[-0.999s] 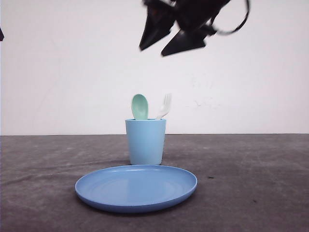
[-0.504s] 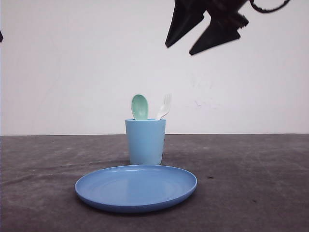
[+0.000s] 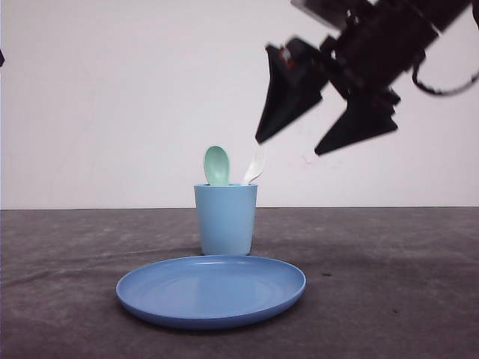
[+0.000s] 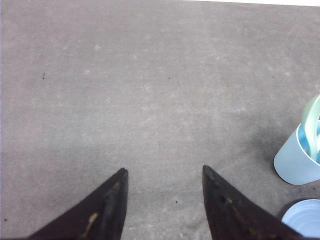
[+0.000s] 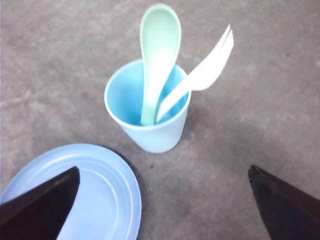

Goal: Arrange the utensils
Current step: 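Lower the right gripper over the cup rim and grip the cup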

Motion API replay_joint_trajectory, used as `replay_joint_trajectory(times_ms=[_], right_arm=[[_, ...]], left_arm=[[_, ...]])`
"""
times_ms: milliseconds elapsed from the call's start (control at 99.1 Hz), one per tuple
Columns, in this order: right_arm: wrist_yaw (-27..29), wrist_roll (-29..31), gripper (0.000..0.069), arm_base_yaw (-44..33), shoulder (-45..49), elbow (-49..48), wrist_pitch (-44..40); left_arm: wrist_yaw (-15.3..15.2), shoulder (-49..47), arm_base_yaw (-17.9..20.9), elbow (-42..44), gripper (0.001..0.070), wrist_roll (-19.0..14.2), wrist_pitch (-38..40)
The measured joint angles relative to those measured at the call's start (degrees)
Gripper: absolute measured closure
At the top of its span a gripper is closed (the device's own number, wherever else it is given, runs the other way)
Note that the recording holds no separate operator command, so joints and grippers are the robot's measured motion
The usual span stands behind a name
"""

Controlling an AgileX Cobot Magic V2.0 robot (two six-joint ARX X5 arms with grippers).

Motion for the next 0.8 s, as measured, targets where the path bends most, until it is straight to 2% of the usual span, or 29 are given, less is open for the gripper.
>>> replay_joint_trajectory(times_ms=[121, 484, 797], right_arm=[[-0.2, 0.8, 0.0010, 0.0, 1.9, -2.6, 6.3], [-3.7, 2.1, 0.0010, 0.2, 13.4, -2.7, 21.7], [-5.4, 2.5, 0.0010, 1.2, 21.7, 1.7, 24.2]], left_arm=[[0.0, 0.0, 0.0, 0.0, 0.0429, 0.0, 0.0], [0.0, 0.0, 0.0, 0.0, 0.0429, 0.0, 0.0], [0.0, 0.0, 0.0, 0.0, 0.0429, 0.0, 0.0]])
